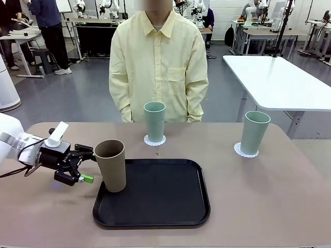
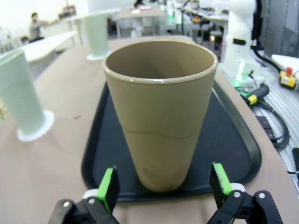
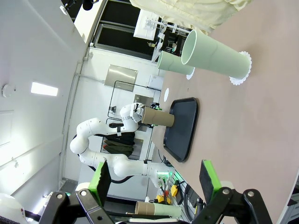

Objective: Place coasters on the table and set cups on them.
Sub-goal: Take one Reusable plastic cup from the Flat Tray and place it on a coaster set by the human.

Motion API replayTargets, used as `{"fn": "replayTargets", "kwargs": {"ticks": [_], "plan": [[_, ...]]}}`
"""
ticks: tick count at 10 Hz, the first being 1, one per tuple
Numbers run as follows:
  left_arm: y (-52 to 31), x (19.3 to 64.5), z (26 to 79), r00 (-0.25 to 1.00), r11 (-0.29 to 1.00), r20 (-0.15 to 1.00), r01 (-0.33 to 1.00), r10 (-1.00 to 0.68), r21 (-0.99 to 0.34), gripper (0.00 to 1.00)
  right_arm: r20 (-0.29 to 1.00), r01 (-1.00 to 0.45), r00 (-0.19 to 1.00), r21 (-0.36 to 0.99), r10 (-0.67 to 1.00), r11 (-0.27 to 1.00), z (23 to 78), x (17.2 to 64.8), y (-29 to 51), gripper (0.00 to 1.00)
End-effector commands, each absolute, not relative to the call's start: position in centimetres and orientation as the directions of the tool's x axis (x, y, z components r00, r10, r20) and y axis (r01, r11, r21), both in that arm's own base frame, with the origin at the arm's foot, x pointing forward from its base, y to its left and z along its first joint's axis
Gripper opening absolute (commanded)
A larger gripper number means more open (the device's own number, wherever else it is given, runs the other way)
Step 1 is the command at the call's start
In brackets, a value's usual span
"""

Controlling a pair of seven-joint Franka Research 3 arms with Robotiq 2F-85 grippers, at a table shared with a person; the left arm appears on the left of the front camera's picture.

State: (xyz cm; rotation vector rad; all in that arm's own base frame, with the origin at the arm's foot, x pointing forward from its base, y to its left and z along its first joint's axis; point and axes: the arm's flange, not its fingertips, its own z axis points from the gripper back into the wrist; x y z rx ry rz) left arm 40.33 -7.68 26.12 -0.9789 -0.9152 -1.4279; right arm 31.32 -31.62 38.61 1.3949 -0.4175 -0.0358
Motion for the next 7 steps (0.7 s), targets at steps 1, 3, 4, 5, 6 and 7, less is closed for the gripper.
{"fn": "replayTargets", "kwargs": {"ticks": [1, 3, 4, 5, 6, 7], "plan": [[-8.9, 41.1, 26.2, -0.014, -0.071, 0.933, 0.997, -0.359, -0.012, 1.0, 0.259, -0.212, 0.927, 0.959, -0.271, 0.189, 38.5, 31.3, -31.6, 1.0], [-9.4, 41.2, 26.4, -0.02, -0.08, 0.934, 0.997, -0.356, -0.009, 1.0, 0.259, -0.212, 0.927, 0.959, -0.271, 0.189, 38.5, 31.3, -31.6, 1.0], [-9.5, 41.2, 26.4, -0.021, -0.084, 0.935, 0.996, -0.353, -0.009, 1.0, 0.259, -0.212, 0.927, 0.959, -0.271, 0.189, 38.5, 31.3, -31.6, 1.0], [-9.8, 41.3, 26.4, -0.024, -0.088, 0.936, 0.996, -0.35, -0.007, 1.0, 0.259, -0.212, 0.927, 0.959, -0.271, 0.189, 38.5, 31.3, -31.6, 1.0], [-10.0, 41.3, 26.4, -0.028, -0.093, 0.938, 0.996, -0.345, -0.004, 1.0, 0.259, -0.212, 0.927, 0.959, -0.271, 0.189, 38.5, 31.3, -31.6, 1.0], [-10.3, 41.3, 26.4, -0.031, -0.099, 0.939, 0.995, -0.342, -0.003, 1.0, 0.259, -0.212, 0.927, 0.959, -0.271, 0.189, 38.5, 31.3, -31.6, 1.0]]}}
